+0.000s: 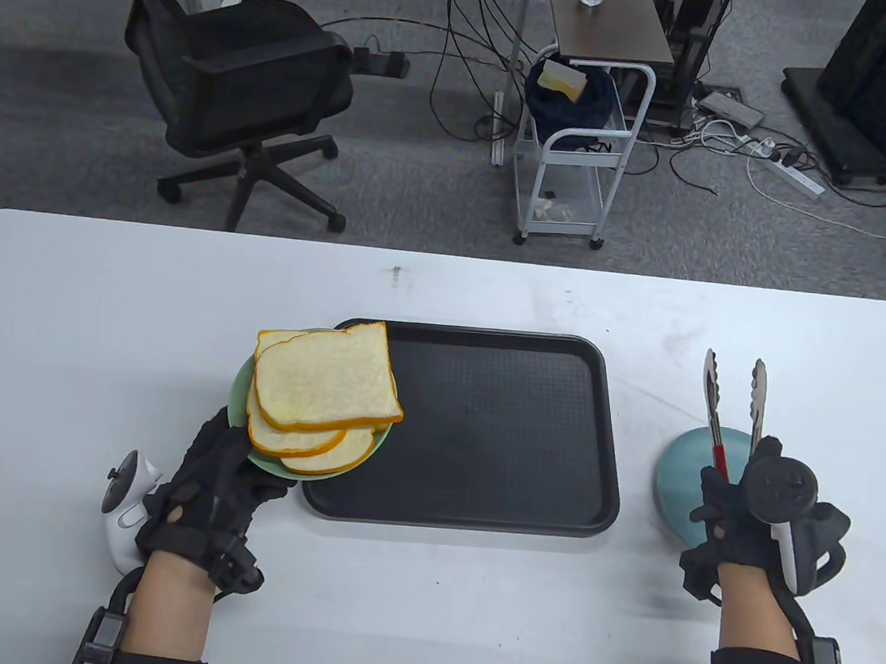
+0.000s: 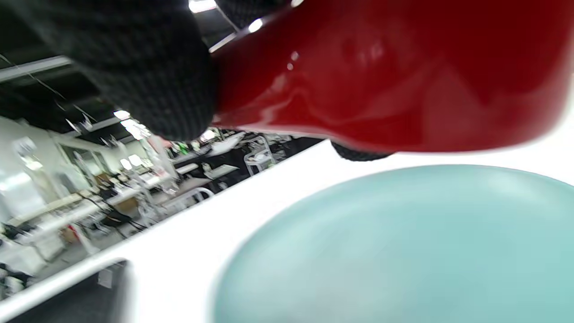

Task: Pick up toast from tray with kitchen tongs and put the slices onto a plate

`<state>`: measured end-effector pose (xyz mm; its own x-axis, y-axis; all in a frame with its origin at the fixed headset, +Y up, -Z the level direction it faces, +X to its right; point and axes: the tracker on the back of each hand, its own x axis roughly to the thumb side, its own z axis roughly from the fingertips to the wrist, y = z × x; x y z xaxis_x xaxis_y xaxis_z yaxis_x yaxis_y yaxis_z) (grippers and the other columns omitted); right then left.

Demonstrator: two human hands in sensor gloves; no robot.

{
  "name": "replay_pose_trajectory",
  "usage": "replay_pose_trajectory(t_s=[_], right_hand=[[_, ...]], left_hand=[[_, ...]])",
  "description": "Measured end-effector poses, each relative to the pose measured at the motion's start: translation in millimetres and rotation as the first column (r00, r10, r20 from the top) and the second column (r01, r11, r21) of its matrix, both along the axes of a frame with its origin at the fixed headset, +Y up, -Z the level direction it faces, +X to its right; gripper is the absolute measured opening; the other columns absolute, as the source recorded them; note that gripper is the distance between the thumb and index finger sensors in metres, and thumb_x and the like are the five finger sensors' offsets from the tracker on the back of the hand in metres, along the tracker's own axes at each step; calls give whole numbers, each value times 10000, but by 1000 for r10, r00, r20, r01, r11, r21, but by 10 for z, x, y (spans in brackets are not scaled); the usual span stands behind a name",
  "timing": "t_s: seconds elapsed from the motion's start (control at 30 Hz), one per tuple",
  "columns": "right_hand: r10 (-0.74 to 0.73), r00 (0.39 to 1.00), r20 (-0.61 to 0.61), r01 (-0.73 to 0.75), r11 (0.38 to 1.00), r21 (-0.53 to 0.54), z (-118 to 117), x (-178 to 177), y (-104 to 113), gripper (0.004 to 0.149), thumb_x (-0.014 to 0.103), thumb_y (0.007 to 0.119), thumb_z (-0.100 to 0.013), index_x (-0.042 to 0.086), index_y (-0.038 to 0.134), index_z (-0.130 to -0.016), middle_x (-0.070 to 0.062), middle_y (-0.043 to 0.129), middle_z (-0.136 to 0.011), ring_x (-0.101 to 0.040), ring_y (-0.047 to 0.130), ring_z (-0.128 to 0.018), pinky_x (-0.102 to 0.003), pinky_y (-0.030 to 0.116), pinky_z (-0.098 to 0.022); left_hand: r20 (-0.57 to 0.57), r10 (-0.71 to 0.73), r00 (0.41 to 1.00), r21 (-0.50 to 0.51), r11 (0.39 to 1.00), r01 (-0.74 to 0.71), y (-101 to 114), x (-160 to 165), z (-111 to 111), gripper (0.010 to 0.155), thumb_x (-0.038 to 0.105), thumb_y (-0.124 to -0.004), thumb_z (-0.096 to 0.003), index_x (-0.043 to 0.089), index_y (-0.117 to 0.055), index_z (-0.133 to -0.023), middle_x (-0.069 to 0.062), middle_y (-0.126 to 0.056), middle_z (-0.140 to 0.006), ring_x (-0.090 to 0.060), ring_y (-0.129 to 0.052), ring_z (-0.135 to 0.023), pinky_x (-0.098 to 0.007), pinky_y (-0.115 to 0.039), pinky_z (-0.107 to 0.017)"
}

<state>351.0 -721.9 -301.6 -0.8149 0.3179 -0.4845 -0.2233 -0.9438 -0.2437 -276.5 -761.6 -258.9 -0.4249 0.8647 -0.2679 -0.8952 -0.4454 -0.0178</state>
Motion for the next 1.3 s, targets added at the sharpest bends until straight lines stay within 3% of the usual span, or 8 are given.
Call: replay_pose_trajectory(t_s=[0.23,0.5,0.57,0.7,0.87,1.0,1.13,1.3], right_hand=[[89,996,22,-85,988,-133,-69,103,-472,805,480,907,-420,137,559,-1060,-265,822,-922,-427,1009,-654,-515,895,-389],[39,996,80,-20,973,-232,-90,110,-470,902,580,871,-402,128,491,-1084,-255,750,-987,-449,935,-753,-547,841,-475],[16,996,87,0,983,-185,-70,110,-355,937,627,846,-392,127,471,-1091,-272,692,-1020,-482,884,-794,-584,803,-506],[-35,999,29,36,998,-42,-63,-55,196,972,698,824,-359,175,472,-1099,-259,617,-1080,-513,786,-876,-629,738,-558],[-20,982,-190,47,990,136,-26,-690,1158,922,705,806,-379,214,509,-1102,-225,547,-1139,-526,676,-954,-657,679,-602],[51,943,-330,29,972,233,92,-1269,1573,871,684,781,-413,229,513,-1106,-211,499,-1162,-514,606,-997,-664,639,-629],[106,884,-455,28,960,278,271,-1810,1640,793,635,737,-463,229,516,-1108,-208,475,-1167,-520,566,-1009,-673,618,-634],[169,831,-530,-15,959,283,451,-2252,1342,709,558,683,-512,224,504,-1111,-201,454,-1170,-508,513,-1026,-672,584,-650]], left_hand=[[1,1,1000,-2,1000,-1,-4,-5,-5,635,492,-780,-530,390,-411,-1036,-12,-792,-1018,-230,-1099,-620,-405,-883,-560],[-3,-4,1000,-8,1000,4,-8,-7,-2,637,493,-782,-529,390,-411,-1036,-14,-794,-1016,-228,-1100,-619,-404,-885,-558],[-4,-1,1000,-7,1000,1,-8,-7,1,636,493,-781,-530,390,-410,-1036,-13,-792,-1017,-229,-1099,-620,-404,-884,-559],[1,-1,1000,-1,1000,1,-2,-3,-4,635,493,-780,-530,390,-411,-1036,-14,-792,-1017,-229,-1098,-621,-404,-884,-559],[1,-1,1000,-1,1000,1,-8,-5,-2,636,492,-780,-530,390,-408,-1036,-16,-790,-1019,-232,-1098,-621,-406,-882,-560],[-1,-3,1000,1,1000,3,-9,-8,-3,636,492,-779,-530,391,-407,-1036,-13,-789,-1019,-231,-1097,-624,-405,-882,-562],[-2,-1,1000,2,1000,1,-10,-11,-4,635,493,-777,-530,392,-405,-1035,-11,-787,-1021,-228,-1097,-625,-405,-881,-563],[-7,-4,1000,-1,1000,4,-14,-14,0,634,491,-775,-531,392,-403,-1036,-10,-783,-1023,-232,-1094,-628,-406,-878,-565]])
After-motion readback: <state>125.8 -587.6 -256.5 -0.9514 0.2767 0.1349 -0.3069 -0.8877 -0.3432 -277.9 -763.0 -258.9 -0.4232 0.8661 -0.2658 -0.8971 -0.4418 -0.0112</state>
